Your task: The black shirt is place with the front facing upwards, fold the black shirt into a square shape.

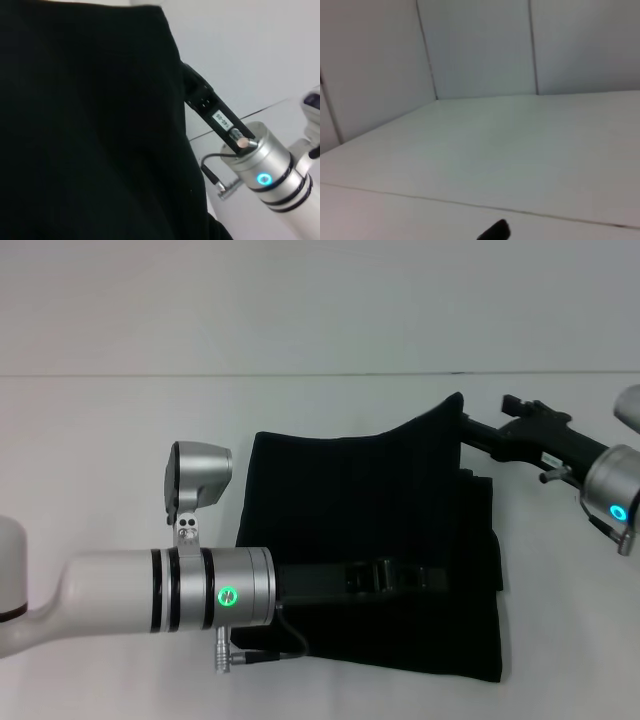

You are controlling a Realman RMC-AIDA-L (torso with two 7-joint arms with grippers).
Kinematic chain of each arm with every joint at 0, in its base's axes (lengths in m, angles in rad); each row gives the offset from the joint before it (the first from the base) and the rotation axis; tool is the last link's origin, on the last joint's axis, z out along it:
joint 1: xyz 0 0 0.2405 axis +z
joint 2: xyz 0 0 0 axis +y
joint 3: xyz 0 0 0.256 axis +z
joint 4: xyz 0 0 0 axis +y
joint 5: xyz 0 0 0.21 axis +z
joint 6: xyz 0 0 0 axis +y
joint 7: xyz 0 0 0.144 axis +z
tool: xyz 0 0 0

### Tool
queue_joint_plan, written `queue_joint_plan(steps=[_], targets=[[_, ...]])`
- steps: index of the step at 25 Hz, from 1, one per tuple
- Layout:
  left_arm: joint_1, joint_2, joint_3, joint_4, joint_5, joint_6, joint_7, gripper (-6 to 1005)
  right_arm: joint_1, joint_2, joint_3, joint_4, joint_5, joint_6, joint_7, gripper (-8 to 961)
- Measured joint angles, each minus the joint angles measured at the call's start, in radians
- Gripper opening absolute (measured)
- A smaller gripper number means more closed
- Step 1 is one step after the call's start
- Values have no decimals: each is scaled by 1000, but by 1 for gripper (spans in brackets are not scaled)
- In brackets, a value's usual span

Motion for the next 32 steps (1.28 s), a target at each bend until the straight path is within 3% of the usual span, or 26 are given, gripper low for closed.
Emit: queue_joint_plan(steps=[12, 21, 24, 32], targets=[[-2, -1, -9, -51, -11, -25, 22, 98, -139, -2, 97, -16, 188, -19, -4, 908], [20, -1, -14, -89, -39, -17, 62, 105, -152, 3, 120, -3, 203, -52, -4, 909], [54, 0, -20, -80, -71, 49, 81, 288, -153, 3, 117, 2, 202, -86, -4, 909], [161, 22, -23, 64, -115, 307, 90, 639, -185, -2, 44, 7, 179, -286, -4, 908]])
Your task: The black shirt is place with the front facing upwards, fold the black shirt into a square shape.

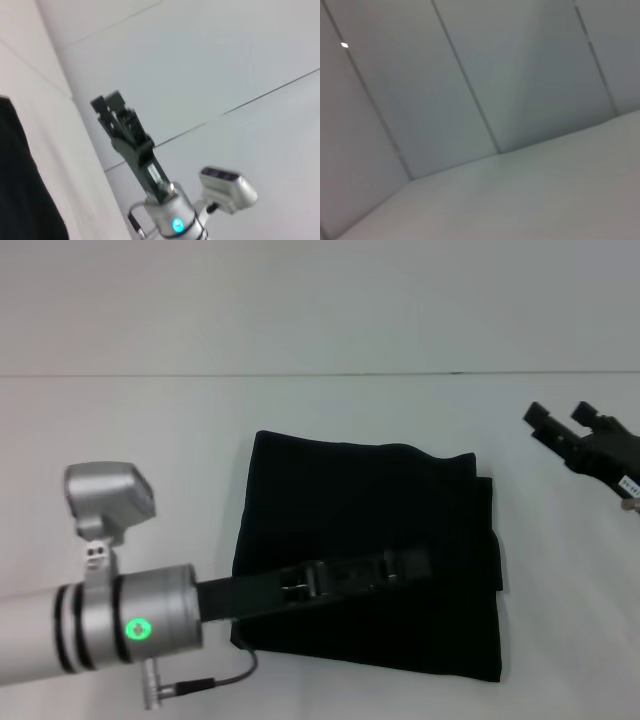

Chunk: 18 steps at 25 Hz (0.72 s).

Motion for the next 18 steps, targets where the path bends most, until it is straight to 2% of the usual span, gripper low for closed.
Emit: queue_joint_plan(steps=[3, 9, 13, 18], targets=[[38, 21, -12, 50, -9, 15, 4, 758, -2, 0, -131, -3, -1, -59, -2, 908], [84, 53, -102, 104, -16, -67, 36, 850, 47, 8, -400, 1, -2, -74, -59, 909], [92, 64, -131, 103, -17, -113, 38, 848, 73, 9, -472, 28, -1, -13, -64, 909], [98, 65, -145, 107, -18, -148, 39, 846, 49, 9, -485, 53, -1, 6, -104, 908]])
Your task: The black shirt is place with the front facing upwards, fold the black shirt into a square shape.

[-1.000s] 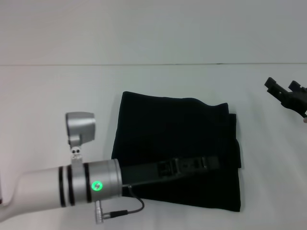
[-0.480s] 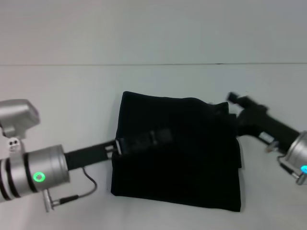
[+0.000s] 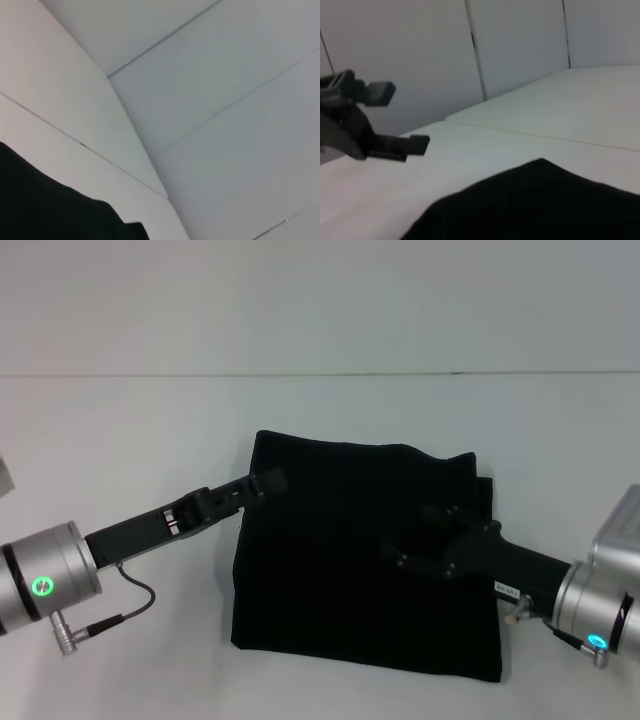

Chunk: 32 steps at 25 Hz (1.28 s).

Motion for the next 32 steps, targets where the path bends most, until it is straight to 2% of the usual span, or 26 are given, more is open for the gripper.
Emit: queue_joint_plan(steps=[12, 17, 22, 28, 32], targets=[[-10, 8, -15, 3, -2, -48, -3, 847, -51, -4, 19, 6, 9, 88, -25, 909], [-15, 10, -16, 4, -2, -63, -4, 847, -60, -9, 39, -12, 9, 35, -25, 908], [-17, 14, -16, 4, -2, -81, -3, 846, -101, -11, 28, -48, 4, -55, -26, 909], [-18, 15, -16, 4, -2, -120, -8, 843, -149, -12, 2, -43, 1, -98, -71, 908], [-19, 14, -16, 4, -2, -154, -13, 840, -175, -9, 1, -32, 1, -75, -88, 909]])
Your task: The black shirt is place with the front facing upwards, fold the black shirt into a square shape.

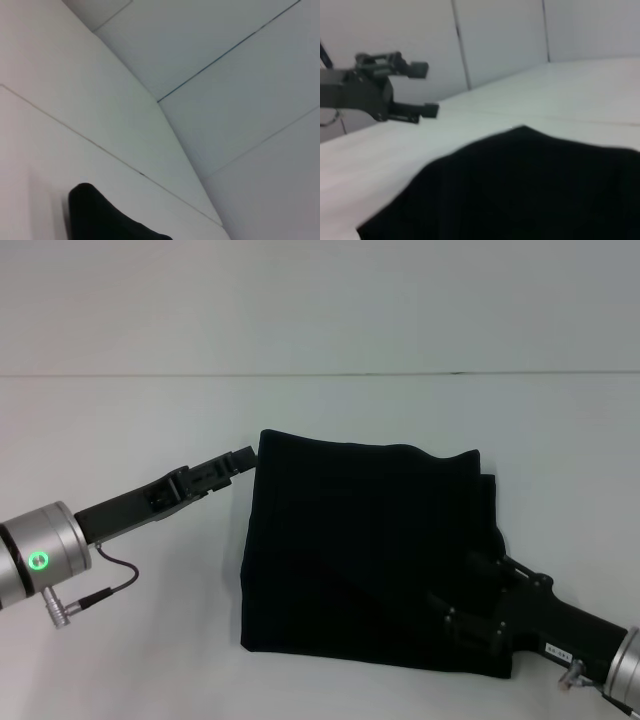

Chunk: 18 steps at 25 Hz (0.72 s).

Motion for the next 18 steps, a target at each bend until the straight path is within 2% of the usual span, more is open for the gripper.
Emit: queue_joint_plan(steps=[5, 11, 16, 18], targets=[[1, 1, -2, 0, 0, -39, -11, 835, -4, 0, 1, 16, 0, 44, -1, 908], [5, 9, -19, -1, 6, -49, -33, 830, -11, -4, 11, 9, 3, 12, -1, 908], [-6, 29, -10, -2, 63, -77, -144, 826, -48, -15, 30, -23, 1, -82, -3, 908], [-25, 43, -3, 3, 113, -96, -218, 824, -66, -23, 29, -31, -8, -120, -13, 909]])
